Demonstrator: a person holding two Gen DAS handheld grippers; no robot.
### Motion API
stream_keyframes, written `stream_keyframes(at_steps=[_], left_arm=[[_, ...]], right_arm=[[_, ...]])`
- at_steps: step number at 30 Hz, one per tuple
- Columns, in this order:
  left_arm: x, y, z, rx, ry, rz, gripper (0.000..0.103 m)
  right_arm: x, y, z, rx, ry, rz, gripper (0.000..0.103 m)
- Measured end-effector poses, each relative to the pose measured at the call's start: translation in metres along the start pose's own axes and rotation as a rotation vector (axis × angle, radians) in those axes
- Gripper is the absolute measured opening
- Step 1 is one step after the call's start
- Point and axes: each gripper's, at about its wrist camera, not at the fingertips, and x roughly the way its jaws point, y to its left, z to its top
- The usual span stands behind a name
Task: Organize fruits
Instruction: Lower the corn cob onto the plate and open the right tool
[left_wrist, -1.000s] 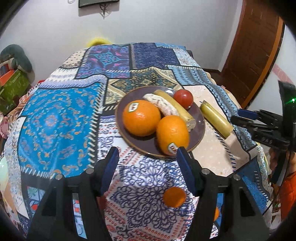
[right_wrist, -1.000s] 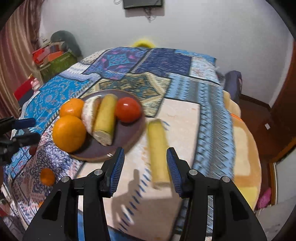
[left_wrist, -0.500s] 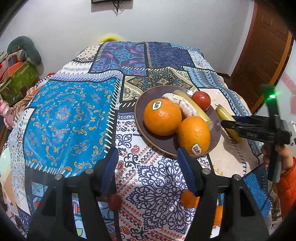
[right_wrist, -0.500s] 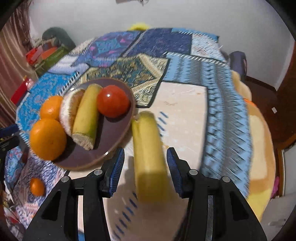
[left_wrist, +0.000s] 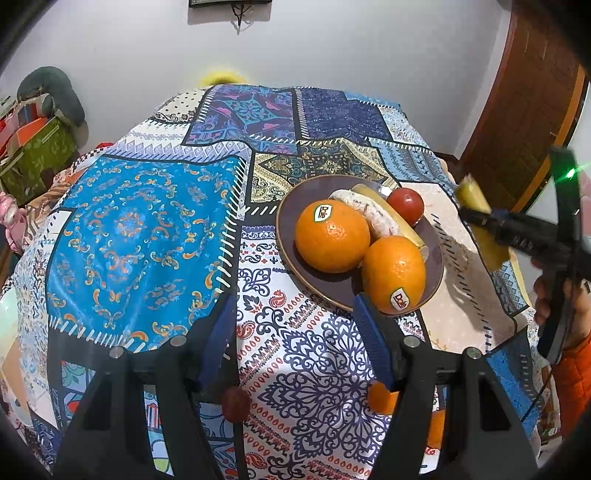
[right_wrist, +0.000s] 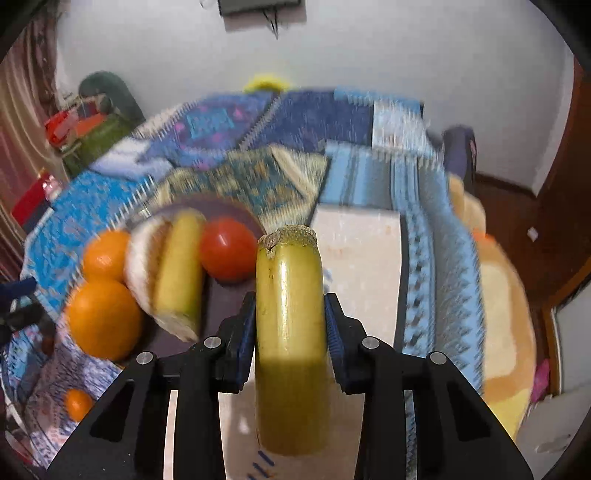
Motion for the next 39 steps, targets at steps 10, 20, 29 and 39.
stream_keyframes(at_steps=[10, 20, 29, 39], left_arm=[[-0.004, 0.011, -0.002, -0.024, -0.005, 0.004, 0.065], [0.000, 0.020, -0.003, -0.037, 0.001, 0.013, 0.065], [-0.014, 0.012, -0.004, -0.026, -0.020, 0.009, 0.065], [-0.057, 0.003, -0.018, -0.016, -0.051, -0.004, 0.065]], right_arm=[[0.000, 0.041, 0.037, -0.061, -0.104, 0.085, 0.032], [0.034, 0.050, 0.031, -0.101, -0.013, 0.080, 0.033], [0.005, 0.049, 0.028, -0.099, -0.026, 0.078, 0.036], [-0.051, 0.076, -0.017, -0.126, -0.022, 0.094, 0.048]])
